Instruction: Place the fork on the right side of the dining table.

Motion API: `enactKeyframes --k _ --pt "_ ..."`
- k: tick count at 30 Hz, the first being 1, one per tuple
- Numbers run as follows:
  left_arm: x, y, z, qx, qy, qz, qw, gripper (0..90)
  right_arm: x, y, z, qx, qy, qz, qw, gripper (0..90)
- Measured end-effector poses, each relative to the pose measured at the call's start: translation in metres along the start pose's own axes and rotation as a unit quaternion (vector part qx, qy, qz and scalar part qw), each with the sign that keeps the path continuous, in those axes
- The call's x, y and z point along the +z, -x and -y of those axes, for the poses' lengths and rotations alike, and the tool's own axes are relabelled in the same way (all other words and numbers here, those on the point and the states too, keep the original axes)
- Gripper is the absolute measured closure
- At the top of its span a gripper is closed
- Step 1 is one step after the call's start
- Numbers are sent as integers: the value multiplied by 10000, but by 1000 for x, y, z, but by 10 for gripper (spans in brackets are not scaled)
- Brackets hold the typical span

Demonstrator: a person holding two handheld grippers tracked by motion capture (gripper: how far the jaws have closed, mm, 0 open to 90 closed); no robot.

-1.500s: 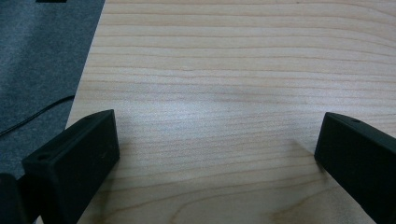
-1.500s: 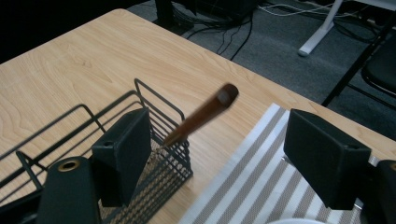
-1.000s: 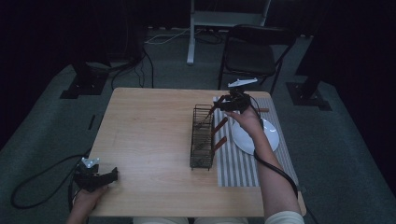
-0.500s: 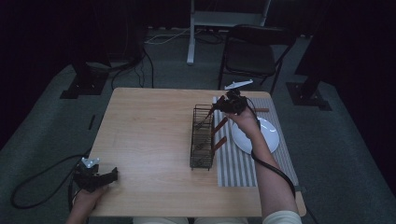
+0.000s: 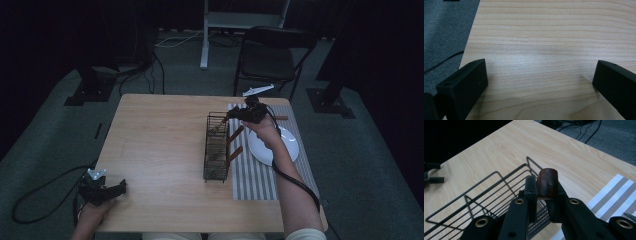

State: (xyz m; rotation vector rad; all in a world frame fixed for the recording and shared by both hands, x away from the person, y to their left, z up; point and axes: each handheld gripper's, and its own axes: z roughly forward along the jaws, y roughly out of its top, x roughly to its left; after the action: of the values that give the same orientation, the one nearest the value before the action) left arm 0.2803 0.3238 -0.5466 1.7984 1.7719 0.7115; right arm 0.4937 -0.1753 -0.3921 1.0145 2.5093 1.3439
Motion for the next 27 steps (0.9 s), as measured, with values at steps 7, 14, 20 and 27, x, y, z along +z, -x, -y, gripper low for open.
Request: enactKeyframes --k 7,14,20,27 --pt "0 0 0 -3 3 0 10000 2 -11 -13 -4 -230 76 65 9997 807" --pt "0 0 0 -1 0 0 10000 2 -34 -26 -7 -408 285 115 9987 808" --pt "0 0 0 -4 4 -1 10000 2 -61 -38 -11 -590 480 222 9969 807" --pt "0 0 0 -2 1 -1 10000 2 -96 -48 -13 -620 899 242 9937 807"
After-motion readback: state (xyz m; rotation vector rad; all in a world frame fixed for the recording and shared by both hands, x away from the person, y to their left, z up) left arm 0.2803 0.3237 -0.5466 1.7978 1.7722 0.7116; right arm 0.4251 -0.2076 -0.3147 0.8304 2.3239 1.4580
